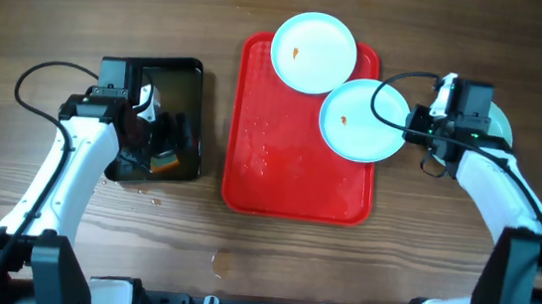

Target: Clean dirty plates on tray and stack at the side

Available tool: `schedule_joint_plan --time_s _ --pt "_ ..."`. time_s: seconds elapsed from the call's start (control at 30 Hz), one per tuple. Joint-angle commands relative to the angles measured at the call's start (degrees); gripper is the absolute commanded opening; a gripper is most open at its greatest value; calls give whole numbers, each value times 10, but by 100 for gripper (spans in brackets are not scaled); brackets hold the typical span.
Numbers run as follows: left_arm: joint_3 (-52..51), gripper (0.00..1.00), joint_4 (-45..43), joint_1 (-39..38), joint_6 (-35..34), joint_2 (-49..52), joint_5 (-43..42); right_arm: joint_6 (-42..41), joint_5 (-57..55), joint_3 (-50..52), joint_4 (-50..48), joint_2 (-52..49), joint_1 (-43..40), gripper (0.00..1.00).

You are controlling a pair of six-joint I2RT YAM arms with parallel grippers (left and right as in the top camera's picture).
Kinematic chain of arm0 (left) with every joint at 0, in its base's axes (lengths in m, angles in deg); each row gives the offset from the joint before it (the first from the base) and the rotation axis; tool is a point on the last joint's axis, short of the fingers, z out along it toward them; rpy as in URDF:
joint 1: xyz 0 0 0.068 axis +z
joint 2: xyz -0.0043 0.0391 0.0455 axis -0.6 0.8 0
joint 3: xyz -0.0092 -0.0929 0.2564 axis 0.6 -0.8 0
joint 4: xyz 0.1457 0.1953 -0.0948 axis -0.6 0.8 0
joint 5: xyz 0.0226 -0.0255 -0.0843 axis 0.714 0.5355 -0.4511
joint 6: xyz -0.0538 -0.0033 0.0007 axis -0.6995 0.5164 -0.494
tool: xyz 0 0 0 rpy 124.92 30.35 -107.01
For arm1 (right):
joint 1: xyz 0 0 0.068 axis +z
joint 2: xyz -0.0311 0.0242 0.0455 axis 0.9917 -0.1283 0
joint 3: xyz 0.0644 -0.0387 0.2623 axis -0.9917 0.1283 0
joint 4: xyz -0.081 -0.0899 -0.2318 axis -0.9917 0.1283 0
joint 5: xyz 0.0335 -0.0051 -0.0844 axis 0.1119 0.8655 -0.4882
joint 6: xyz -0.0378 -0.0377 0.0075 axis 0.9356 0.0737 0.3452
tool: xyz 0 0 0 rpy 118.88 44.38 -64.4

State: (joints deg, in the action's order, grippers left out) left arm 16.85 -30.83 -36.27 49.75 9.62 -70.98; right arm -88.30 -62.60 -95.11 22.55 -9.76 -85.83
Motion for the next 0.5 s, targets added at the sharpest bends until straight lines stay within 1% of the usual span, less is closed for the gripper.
schedule_joint_plan --time_s 0.0,0.03,0.07,0.1,0.13,0.17,0.3,0.4,0.47 --pt "10 100 0 3 -1 -10 -14 13 26 5 -8 -36 0 32" --pt "10 100 0 3 -1 -10 -14 13 33 5 -6 -40 0 23" --pt "10 100 0 3 -1 -10 -14 12 37 5 -4 -40 0 17" --pt "10 100 0 3 -1 -10 -14 11 44 5 -1 -40 1 13" --pt "10 100 0 3 -1 -10 -14 9 55 5 5 -38 2 7" --pt "10 100 1 3 -1 -10 -14 -4 60 4 14 -35 2 4" --pt "10 100 1 3 -1 -10 -14 -53 60 -5 78 -3 2 4" --pt "10 100 1 3 -1 -10 -14 -112 63 -9 167 49 13 4" --pt "10 100 1 3 -1 -10 -14 -135 65 -9 207 71 27 4"
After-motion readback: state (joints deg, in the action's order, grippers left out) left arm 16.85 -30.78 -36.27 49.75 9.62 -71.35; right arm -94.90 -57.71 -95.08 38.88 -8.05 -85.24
